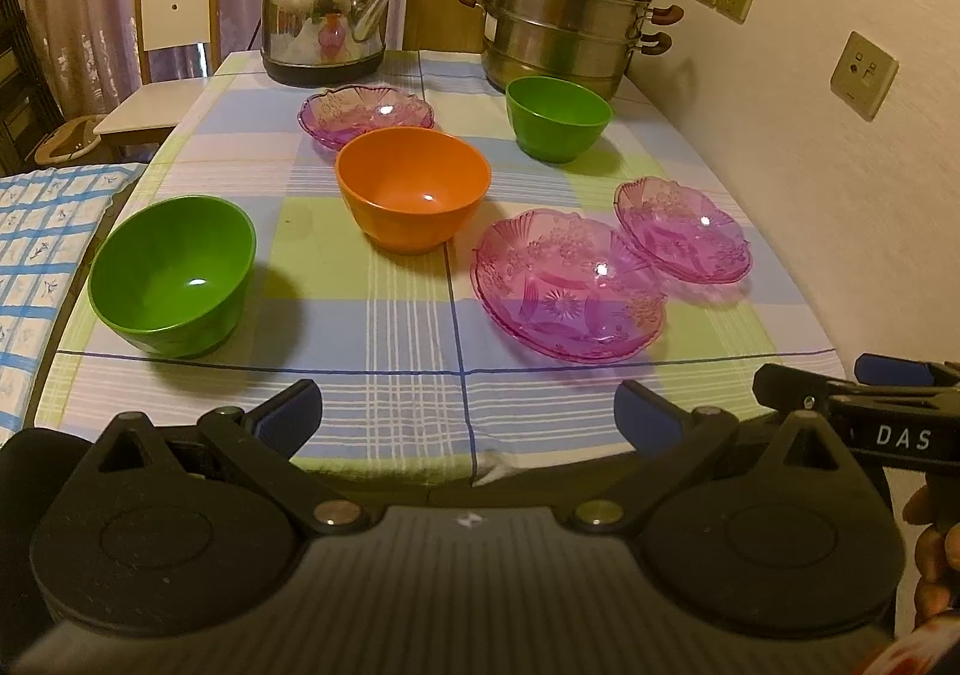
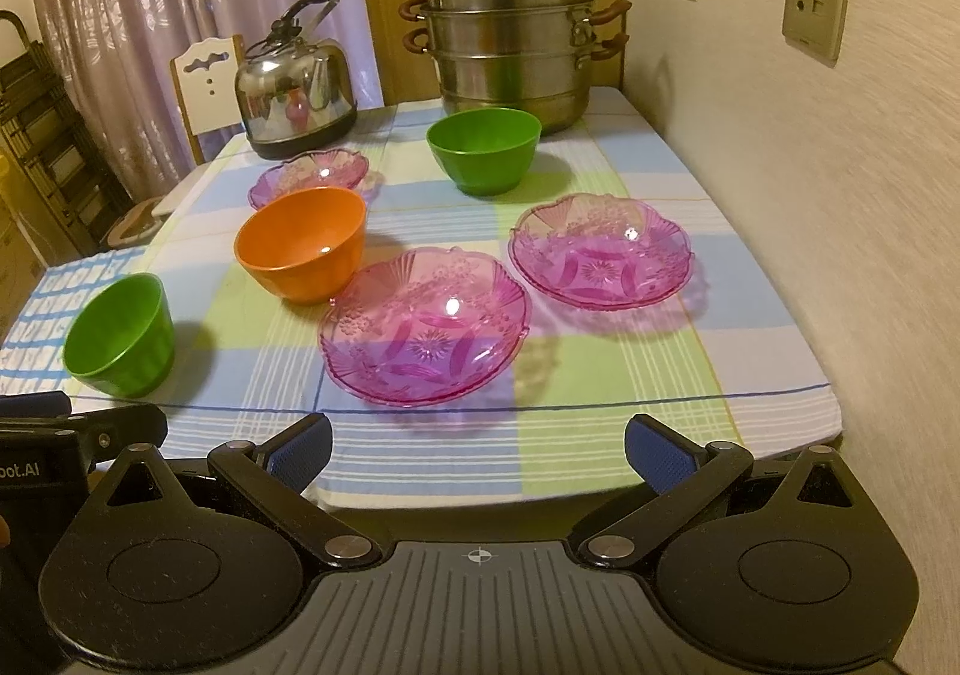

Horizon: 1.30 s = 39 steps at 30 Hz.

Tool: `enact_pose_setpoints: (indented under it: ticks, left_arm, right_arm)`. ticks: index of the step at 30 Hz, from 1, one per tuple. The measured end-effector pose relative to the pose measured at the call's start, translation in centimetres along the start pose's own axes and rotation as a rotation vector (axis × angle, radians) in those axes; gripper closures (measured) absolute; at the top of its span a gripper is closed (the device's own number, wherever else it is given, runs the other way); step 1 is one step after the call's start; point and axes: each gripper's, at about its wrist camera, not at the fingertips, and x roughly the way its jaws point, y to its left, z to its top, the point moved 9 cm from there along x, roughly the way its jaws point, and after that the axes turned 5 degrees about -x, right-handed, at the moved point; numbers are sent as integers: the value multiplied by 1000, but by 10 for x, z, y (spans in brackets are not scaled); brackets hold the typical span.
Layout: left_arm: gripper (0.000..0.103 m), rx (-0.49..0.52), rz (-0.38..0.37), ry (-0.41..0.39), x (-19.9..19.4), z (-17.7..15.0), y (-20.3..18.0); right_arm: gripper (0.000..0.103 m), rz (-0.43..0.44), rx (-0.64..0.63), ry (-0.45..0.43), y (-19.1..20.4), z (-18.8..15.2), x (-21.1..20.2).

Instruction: Organize plates and bowls

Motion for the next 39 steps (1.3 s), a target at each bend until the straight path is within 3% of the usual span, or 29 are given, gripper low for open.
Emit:
enact_pose_setpoints:
  ticks: [39]
  left_arm:
    - [0,-12,-2,3,3,-5,2]
  right_arm:
    - [0,1,1,1,0,-1,0]
